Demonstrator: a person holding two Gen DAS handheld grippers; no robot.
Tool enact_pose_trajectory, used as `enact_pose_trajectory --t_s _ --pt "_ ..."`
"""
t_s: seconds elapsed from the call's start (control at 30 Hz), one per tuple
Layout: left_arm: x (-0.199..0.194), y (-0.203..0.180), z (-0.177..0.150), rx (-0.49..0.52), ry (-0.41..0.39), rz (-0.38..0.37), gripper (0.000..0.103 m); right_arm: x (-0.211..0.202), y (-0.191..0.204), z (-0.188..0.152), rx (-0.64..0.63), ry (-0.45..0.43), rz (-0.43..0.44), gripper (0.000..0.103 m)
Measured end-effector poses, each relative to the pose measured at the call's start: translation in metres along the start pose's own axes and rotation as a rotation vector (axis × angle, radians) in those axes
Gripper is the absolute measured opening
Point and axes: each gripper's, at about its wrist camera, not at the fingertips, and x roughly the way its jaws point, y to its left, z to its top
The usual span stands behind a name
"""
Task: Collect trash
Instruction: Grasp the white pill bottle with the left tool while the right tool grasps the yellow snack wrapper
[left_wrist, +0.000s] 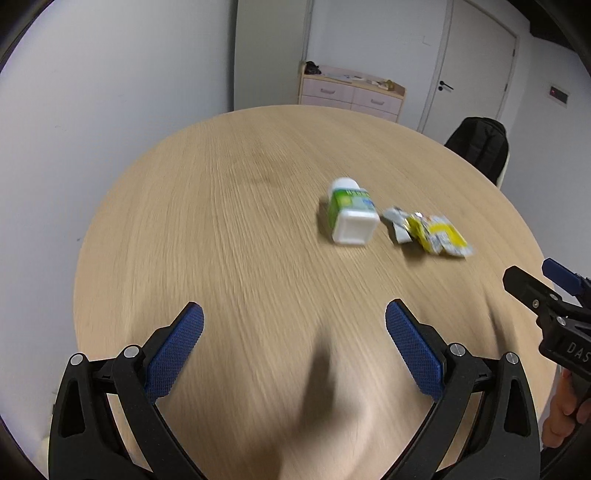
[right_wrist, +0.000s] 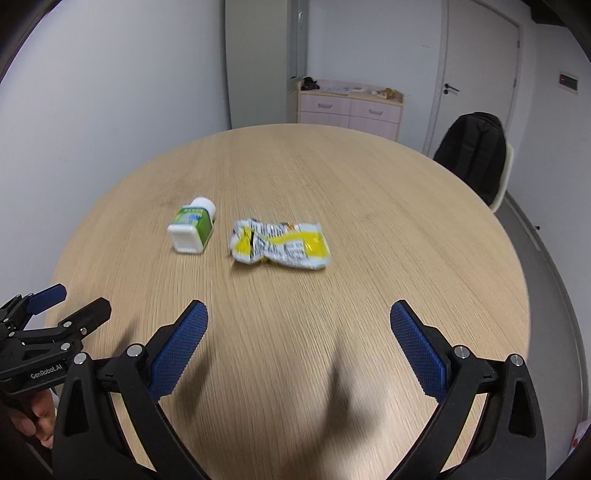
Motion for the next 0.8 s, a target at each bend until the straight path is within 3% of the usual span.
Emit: enact_pose_trajectory --t_s 0.2,0.47,0.8 --pt "0.028 0.0 0.036 -0.003 0.013 0.032 0.097 0.049 0.005 0.037 -0.008 0.054 0.031 0.091" --pt "0.056 0.009 0.061 0.006 0.041 0.041 0.097 0.111 0.022 0.059 -0.027 0.161 0.009 0.087" --pt "0.081 0.006 0.077 0.022 0.068 0.019 0.097 0.156 0.026 0.064 -0.012 0.253 0.012 0.07"
